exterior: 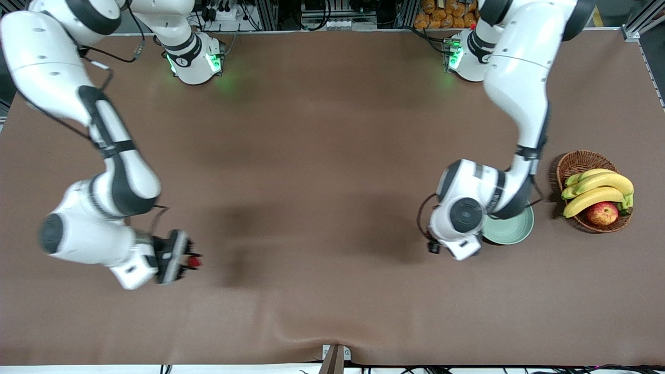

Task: Collect all strawberries into plate
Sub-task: 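Carry the strawberry to the plate with the left gripper while the right carries another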

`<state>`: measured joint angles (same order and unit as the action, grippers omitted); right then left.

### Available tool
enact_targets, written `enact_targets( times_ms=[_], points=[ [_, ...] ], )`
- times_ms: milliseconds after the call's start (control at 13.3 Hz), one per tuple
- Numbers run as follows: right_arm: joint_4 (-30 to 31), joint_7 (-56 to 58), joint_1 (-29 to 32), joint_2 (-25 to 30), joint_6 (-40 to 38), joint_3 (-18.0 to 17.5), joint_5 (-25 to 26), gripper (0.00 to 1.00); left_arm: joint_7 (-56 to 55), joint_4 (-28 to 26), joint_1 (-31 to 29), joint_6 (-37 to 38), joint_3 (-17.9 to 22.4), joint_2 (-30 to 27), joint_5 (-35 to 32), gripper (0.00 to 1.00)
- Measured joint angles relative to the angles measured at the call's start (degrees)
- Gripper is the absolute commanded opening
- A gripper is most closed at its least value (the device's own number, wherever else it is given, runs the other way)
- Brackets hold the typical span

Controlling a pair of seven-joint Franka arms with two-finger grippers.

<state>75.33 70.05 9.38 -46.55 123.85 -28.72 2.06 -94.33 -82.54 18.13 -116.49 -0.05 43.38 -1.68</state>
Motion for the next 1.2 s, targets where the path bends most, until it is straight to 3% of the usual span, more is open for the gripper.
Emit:
enact_targets(
  times_ms=[225, 525, 825, 900, 975, 1050, 1125, 1200],
  points=[
    [0.4, -8.6, -10.0, -0.6, 3.5, -0.1, 0.0, 0.08, 10.1, 0.0, -5.4, 6.6, 0.1, -1.9, 0.0, 0.0],
    [1.8, -20.2, -23.5, -2.1, 13.7, 1.4, 0.0, 0.11, 18.2, 0.0, -9.3, 11.7, 0.2, -3.5, 0.0, 0.0],
    [2.6, -24.0, -33.5, -4.4, 19.7, 5.5, 0.1, 0.18, 20.1, -1.8, -10.3, 12.2, 0.5, -3.3, -2.3, 0.16],
    [2.7, -24.3, -35.7, -5.3, 21.7, 7.1, 0.1, 0.2, 20.1, -2.2, -10.9, 12.2, 0.5, -3.1, -2.4, 0.26],
    [2.8, -24.8, -37.7, -6.4, 23.5, 8.5, 0.1, 0.29, 20.3, -2.6, -11.5, 12.2, 0.5, -2.8, -2.4, 0.47],
    [2.8, -26.0, -39.3, -7.3, 25.1, 9.5, 0.1, 0.42, 20.6, -3.0, -12.0, 12.2, 0.5, -2.4, -2.4, 0.58],
    [2.8, -27.1, -40.5, -7.8, 25.8, 10.1, 0.1, 0.62, 20.7, -3.2, -12.3, 12.2, 0.5, -2.0, -2.4, 0.74],
    [2.8, -27.7, -41.3, -7.9, 26.1, 10.5, 0.1, 0.9, 20.7, -3.2, -12.6, 12.2, 0.5, -1.5, -2.4, 0.99]
  ],
)
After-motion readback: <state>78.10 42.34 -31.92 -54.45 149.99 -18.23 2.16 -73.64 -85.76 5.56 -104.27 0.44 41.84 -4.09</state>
